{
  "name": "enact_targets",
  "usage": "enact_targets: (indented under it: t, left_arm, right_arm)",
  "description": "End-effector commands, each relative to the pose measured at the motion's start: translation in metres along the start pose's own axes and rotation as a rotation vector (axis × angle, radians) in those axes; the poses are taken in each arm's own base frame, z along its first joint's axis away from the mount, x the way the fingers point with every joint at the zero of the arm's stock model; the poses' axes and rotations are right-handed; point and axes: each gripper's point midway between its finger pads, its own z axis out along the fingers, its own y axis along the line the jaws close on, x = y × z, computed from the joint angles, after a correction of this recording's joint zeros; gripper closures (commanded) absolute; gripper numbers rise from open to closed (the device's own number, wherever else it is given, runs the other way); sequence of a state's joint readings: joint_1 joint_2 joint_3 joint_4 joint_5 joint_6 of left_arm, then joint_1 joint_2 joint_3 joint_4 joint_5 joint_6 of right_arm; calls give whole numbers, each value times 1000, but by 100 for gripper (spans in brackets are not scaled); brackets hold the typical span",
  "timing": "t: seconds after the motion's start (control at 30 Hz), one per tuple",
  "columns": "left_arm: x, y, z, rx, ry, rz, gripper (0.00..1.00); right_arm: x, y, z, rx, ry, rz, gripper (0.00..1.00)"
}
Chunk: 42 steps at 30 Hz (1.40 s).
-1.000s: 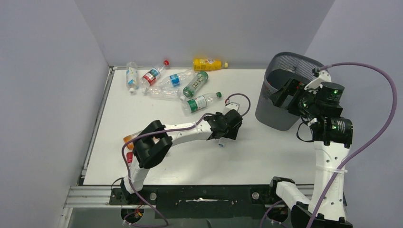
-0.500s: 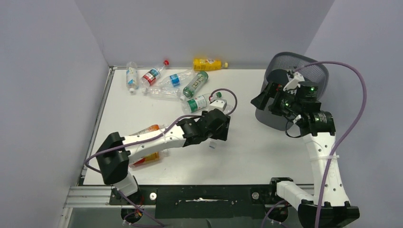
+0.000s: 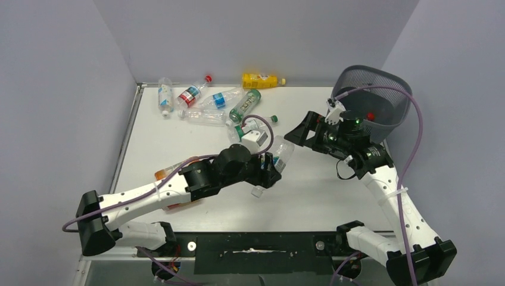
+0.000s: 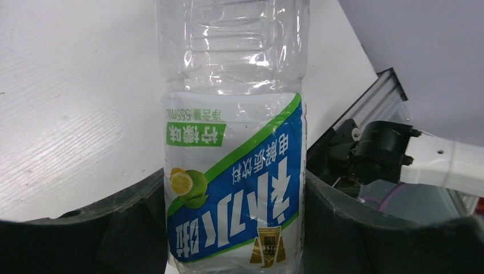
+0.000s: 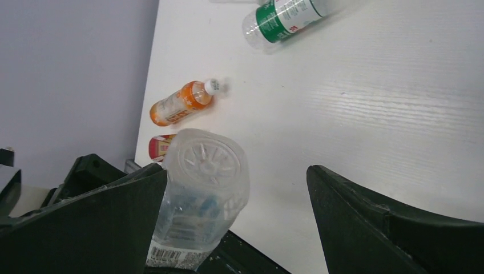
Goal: Put the plastic bottles in the bin
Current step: Pick up the plastic bottle at the center of the board.
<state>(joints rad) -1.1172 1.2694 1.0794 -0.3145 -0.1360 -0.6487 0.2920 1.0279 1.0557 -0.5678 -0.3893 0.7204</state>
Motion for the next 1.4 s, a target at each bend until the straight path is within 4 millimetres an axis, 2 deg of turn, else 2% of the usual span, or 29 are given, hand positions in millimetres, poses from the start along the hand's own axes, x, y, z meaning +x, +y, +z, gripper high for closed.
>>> enact_targets:
  t: [0.0,0.2,0.37,0.5,0.67,0.83,1.0,1.2,1.27,1.37]
  left_arm:
    - [-30,-53,-27,272,-141,-50,50]
    - [-27,-49,-29,276,-171,-72,51]
    - [-36,-42,-31,235,-208,-36,51]
    - [-42,-36,-27,186,-221,5,52]
    - [-40,-33,-19,151,-210,35,51]
    - [-39,-31,-14,120,-206,43,49]
    - [-42,-32,-15,114,-210,50,42]
    - [-52,-32,-22,87,-214,67,25]
    - [-57,-30,-31,69,-219,72,19]
    - [-71,-29,-48,45,-247,71,17]
  right_arm:
    - [-23,34,7,-109,-65,-2,2]
    - [-11,50,8,-174,-56,30,2]
    - [8,57,9,-182,-27,47,2]
    - [25,66,7,-189,2,47,2]
    - [30,72,3,-187,1,39,2]
    - [26,71,-3,-160,-11,21,21]
    - [17,63,-9,-81,-36,-11,41]
    - [-4,59,-18,12,-80,-77,44]
    - [-19,61,-22,47,-106,-110,44]
    - [-45,59,-31,120,-151,-154,44]
